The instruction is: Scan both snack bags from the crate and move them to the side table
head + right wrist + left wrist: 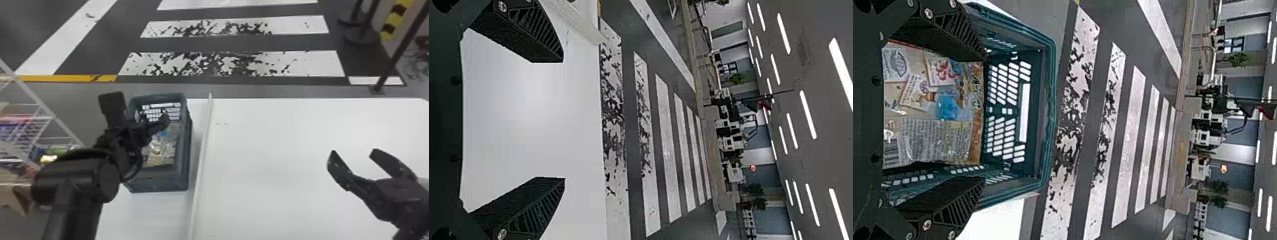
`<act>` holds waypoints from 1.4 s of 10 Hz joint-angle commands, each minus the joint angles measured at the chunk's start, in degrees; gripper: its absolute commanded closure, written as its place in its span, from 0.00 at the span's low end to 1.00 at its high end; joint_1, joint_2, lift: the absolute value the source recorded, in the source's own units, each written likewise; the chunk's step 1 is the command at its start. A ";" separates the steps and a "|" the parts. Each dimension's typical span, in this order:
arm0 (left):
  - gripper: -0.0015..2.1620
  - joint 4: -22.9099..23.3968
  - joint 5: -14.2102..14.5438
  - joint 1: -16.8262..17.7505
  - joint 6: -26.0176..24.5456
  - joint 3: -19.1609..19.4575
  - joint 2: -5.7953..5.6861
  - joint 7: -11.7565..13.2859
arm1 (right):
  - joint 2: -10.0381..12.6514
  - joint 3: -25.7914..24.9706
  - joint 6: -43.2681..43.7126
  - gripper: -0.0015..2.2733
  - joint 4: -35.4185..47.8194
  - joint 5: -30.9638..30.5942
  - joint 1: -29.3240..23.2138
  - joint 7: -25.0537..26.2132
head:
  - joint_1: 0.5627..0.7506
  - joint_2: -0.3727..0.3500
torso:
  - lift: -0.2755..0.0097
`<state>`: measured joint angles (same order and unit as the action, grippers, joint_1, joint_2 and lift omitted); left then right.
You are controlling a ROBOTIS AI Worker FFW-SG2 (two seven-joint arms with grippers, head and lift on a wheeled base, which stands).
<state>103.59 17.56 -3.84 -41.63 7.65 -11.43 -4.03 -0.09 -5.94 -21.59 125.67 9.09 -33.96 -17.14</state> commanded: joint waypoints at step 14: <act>0.07 -19.22 -2.44 8.33 3.17 -1.14 -0.08 5.62 | 0.14 -0.30 -0.53 0.04 -0.08 3.30 -0.23 -0.35 | 0.70 0.75 | 0.86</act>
<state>85.13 15.24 3.83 -38.44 6.90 -11.53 1.56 -0.09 -6.16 -22.11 125.60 12.21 -34.05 -17.49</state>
